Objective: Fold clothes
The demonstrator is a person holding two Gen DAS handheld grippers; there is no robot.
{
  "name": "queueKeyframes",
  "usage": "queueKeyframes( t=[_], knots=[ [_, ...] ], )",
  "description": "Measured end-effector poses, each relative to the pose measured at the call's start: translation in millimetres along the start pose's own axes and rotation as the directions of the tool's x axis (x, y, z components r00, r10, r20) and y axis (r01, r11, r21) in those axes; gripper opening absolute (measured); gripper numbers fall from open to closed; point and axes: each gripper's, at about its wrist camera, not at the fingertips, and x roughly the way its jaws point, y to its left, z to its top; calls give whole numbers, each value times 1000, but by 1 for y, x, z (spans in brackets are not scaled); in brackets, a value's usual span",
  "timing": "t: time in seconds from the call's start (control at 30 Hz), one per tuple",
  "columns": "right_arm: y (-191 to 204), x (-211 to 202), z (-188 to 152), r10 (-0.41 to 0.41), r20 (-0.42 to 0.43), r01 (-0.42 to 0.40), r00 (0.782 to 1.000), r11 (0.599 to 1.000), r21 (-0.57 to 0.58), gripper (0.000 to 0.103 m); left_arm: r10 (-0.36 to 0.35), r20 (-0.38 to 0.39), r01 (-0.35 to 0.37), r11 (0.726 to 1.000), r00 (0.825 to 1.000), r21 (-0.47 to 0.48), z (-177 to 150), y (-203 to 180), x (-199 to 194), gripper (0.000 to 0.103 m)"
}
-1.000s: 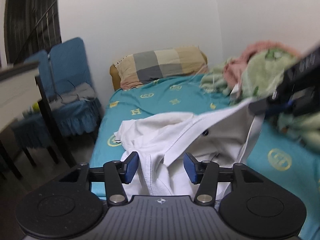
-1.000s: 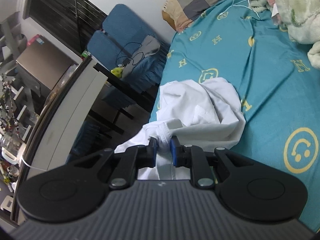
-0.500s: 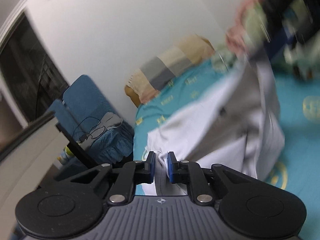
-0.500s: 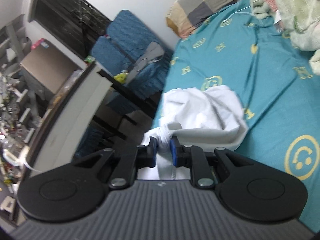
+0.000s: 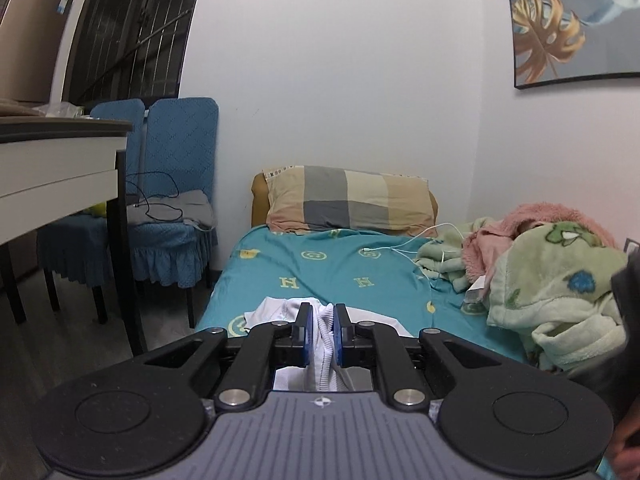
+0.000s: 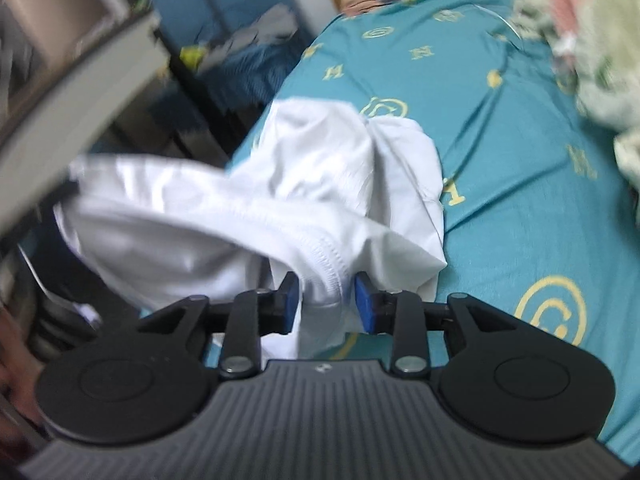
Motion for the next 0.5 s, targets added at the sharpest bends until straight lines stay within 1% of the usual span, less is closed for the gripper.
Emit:
queueKeyframes(
  t=[0.03, 0.1, 0.13, 0.17, 0.2, 0.23, 0.3, 0.4, 0.5],
  knots=[
    [6, 3, -3, -35, -5, 35, 999, 999, -41, 33, 2, 2, -2, 1000, 1000, 1, 0, 1, -2, 11],
    [13, 8, -8, -122, 7, 122, 993, 989, -78, 33, 6, 3, -6, 1000, 1000, 15, -1, 2, -2, 11],
    [13, 8, -10, -143, 21, 145, 989, 987, -71, 33, 7, -2, -7, 1000, 1000, 22, -2, 1, -2, 11],
    [12, 6, -10, -144, 40, 146, 989, 988, -47, 32, 8, -11, -7, 1000, 1000, 30, -4, 0, 0, 11],
    [9, 3, -9, -136, 60, 137, 989, 990, -18, 20, 10, -22, -9, 999, 1000, 40, -5, 0, 3, 11],
    [6, -3, -7, -120, 85, 119, 989, 993, 16, 15, 14, -33, -12, 999, 999, 52, -7, -1, 6, 11],
    [1, -19, -3, -80, 160, 69, 984, 995, 71, 15, 25, -61, -20, 996, 998, 81, -13, -5, 12, 12],
    [-1, -44, 1, -30, 279, 0, 960, 994, 107, 14, 32, -111, -21, 994, 993, 104, -20, -7, 20, 13],
    [-3, -58, 4, 12, 337, -51, 941, 993, 106, 14, 35, -118, -18, 991, 992, 135, -24, -12, 23, 25]
  ],
)
